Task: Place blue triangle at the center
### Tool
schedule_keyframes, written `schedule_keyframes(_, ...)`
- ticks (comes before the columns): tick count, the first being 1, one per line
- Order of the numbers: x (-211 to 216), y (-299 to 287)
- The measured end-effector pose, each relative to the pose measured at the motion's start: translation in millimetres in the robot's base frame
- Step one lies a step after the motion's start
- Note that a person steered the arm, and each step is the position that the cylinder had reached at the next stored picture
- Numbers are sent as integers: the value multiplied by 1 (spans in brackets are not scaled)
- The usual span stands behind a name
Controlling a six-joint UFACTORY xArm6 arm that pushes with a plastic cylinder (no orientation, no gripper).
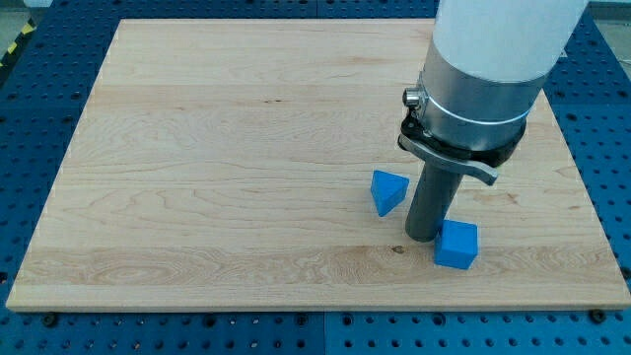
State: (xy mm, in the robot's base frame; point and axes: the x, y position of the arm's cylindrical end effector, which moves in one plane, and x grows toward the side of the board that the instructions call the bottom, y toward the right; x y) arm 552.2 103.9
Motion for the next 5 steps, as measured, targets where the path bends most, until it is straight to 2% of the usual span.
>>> schedule_keyframes(1,-1,-1)
schedule_keyframes(3,-37,-18)
schedule_keyframes(5,-62,-78)
